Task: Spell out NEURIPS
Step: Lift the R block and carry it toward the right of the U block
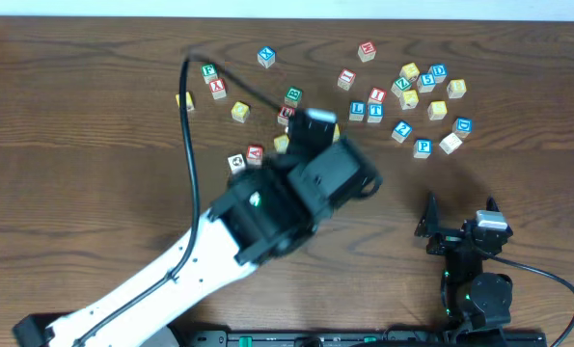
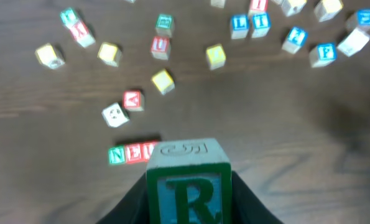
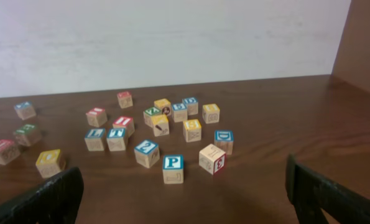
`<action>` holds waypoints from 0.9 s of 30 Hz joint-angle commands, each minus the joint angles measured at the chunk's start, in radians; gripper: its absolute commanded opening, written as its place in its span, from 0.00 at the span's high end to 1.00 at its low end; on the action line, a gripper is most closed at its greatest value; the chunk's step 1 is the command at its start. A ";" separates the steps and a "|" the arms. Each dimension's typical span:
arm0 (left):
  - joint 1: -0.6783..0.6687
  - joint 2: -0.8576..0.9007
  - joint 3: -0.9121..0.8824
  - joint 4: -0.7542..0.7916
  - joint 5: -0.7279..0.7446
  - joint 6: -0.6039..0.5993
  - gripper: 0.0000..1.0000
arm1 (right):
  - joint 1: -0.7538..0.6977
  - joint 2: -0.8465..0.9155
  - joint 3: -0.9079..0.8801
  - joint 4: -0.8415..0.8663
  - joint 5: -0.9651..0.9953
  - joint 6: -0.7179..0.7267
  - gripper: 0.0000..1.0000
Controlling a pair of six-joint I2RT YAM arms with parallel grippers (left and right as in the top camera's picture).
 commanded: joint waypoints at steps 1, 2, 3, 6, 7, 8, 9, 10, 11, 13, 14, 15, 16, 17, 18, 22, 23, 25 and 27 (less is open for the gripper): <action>-0.003 -0.091 -0.233 0.161 0.056 -0.029 0.79 | 0.001 -0.002 -0.002 -0.005 0.002 -0.008 0.01; 0.003 -0.108 -0.282 0.218 0.085 -0.042 0.79 | 0.001 -0.002 -0.002 -0.005 0.002 -0.008 0.01; 0.008 -0.116 -0.315 0.258 0.103 -0.058 0.78 | 0.001 -0.002 -0.002 -0.005 0.002 -0.008 0.01; 0.022 -0.110 -0.388 0.343 0.127 -0.102 0.77 | 0.001 -0.002 -0.002 -0.005 0.001 -0.008 0.01; 0.027 -0.099 -0.409 0.370 0.127 -0.114 0.76 | 0.001 -0.002 -0.002 -0.005 0.002 -0.008 0.01; 0.032 -0.089 -0.423 0.388 0.127 -0.121 0.76 | 0.001 -0.002 -0.002 -0.005 0.002 -0.008 0.01; 0.040 -0.074 -0.439 0.407 0.126 -0.132 0.75 | 0.001 -0.002 -0.002 -0.005 0.002 -0.008 0.01; 0.048 -0.058 -0.449 0.419 0.126 -0.139 0.73 | 0.001 -0.002 -0.002 -0.005 0.002 -0.008 0.01; 0.057 -0.032 -0.458 0.430 0.126 -0.141 0.73 | 0.001 -0.002 -0.002 -0.005 0.001 -0.008 0.01; 0.069 0.016 -0.459 0.434 0.126 -0.141 0.74 | 0.001 -0.002 -0.002 -0.005 0.002 -0.008 0.01; 0.075 0.047 -0.459 0.439 0.126 -0.143 0.74 | 0.001 -0.002 -0.002 -0.005 0.001 -0.008 0.01; 0.079 0.078 -0.459 0.445 0.126 -0.145 0.74 | 0.001 -0.002 -0.002 -0.005 0.002 -0.008 0.01; 0.082 0.103 -0.459 0.451 0.126 -0.148 0.74 | 0.001 -0.002 -0.002 -0.005 0.002 -0.008 0.01; 0.083 0.127 -0.459 0.458 0.125 -0.151 0.74 | 0.001 -0.002 -0.002 -0.005 0.002 -0.008 0.01; 0.083 0.157 -0.459 0.470 0.125 -0.152 0.74 | 0.001 -0.002 -0.002 -0.005 0.001 -0.008 0.01; 0.083 0.248 -0.459 0.500 0.128 -0.169 0.74 | 0.001 -0.002 -0.002 -0.005 0.002 -0.008 0.01; 0.083 0.263 -0.459 0.504 0.128 -0.173 0.74 | 0.001 -0.002 -0.002 -0.005 0.002 -0.008 0.01; 0.083 0.294 -0.459 0.513 0.128 -0.174 0.75 | 0.001 -0.002 -0.002 -0.005 0.002 -0.008 0.01; 0.083 0.304 -0.459 0.519 0.128 -0.174 0.75 | 0.001 -0.002 -0.002 -0.005 0.002 -0.008 0.01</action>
